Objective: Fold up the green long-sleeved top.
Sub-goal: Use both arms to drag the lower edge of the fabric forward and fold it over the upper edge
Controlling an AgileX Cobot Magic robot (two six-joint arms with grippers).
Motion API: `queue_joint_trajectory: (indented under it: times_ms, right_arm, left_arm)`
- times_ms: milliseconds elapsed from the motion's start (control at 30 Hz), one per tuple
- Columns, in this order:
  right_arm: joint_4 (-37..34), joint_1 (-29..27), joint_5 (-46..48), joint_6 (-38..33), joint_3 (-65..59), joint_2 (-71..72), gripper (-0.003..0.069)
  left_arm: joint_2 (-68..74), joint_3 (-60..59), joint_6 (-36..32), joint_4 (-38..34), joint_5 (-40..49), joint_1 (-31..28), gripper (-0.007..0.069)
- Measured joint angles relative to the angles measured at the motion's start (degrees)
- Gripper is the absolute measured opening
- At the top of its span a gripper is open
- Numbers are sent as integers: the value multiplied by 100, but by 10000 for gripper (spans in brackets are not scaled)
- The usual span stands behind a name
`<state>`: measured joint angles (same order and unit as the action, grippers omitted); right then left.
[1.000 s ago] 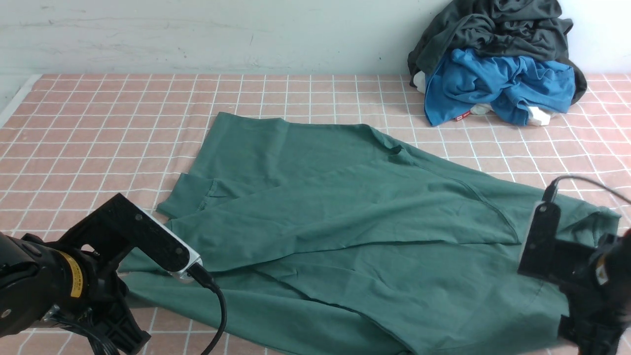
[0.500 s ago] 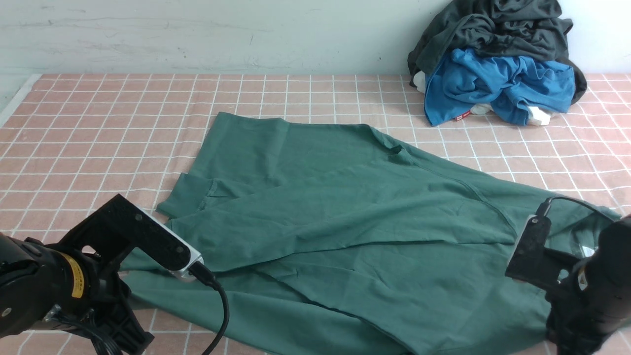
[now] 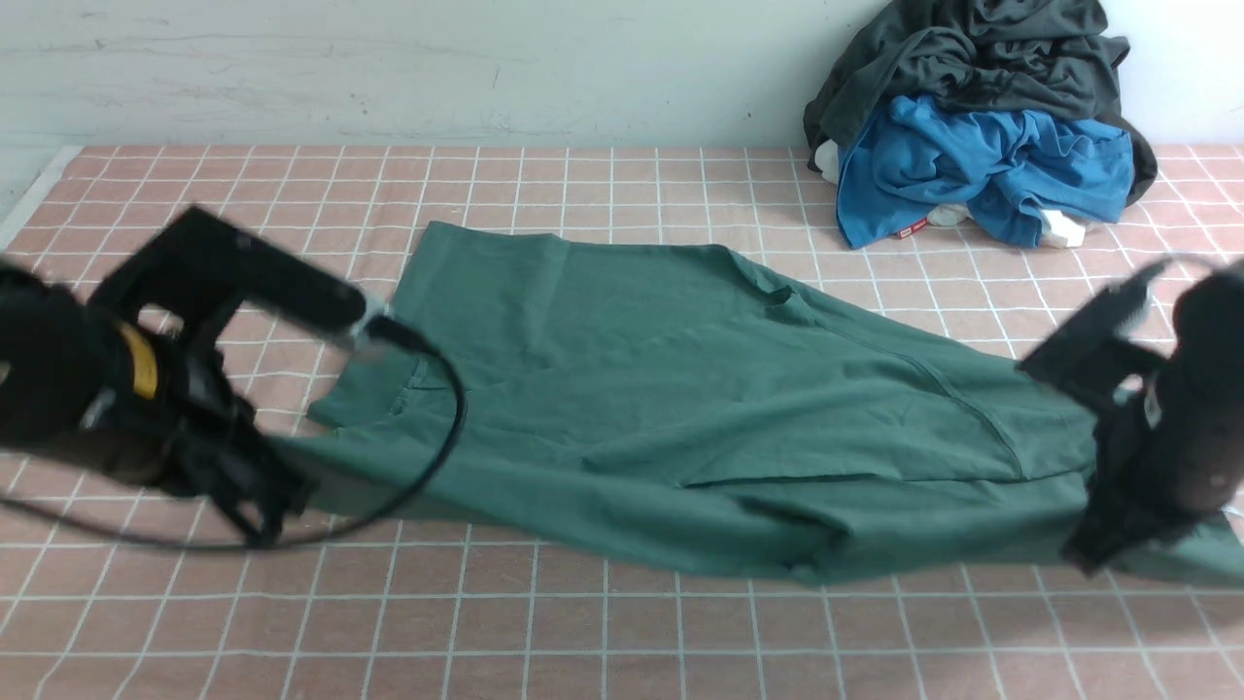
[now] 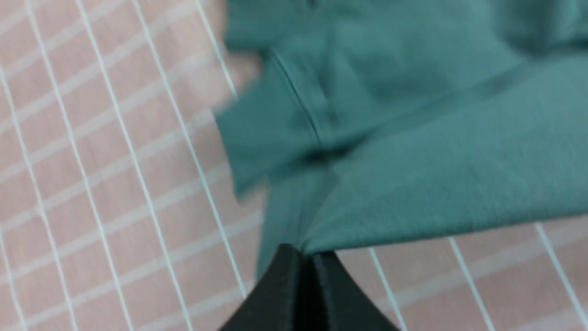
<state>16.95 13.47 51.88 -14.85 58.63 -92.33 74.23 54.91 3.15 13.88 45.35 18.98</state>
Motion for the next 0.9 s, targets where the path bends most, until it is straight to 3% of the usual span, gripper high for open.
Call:
queue_joint_trajectory:
  times_ms: [267,467,633,667,767,900]
  right_arm:
    - [-12,-529,-1352,66,1160,-651,1]
    - [-260,-719,-1421,101,1975,-1407,1]
    - [-315,-837,-1425,812,2575,-2207,3]
    - [-359,-903,-1425,1370,2843,-2502,14]
    - [-413,-971,-1363,1971,3145,-2776,53]
    - [-495,-1025,-1028,2216,3609,-2994,227]
  left_arm:
    - [2186,2152,-25,38,-645,-526,-3]
    - [3810,4101,-60,98,-832,-671,-3]
    - [5175,5702,62,112,-946,-716,-3]
    - [5688,6166,157,107,-946,-755,-3]
    - [6177,6705,361,91,-891,-820,12]
    - [6725,7366,550,63,-533,-936,139]
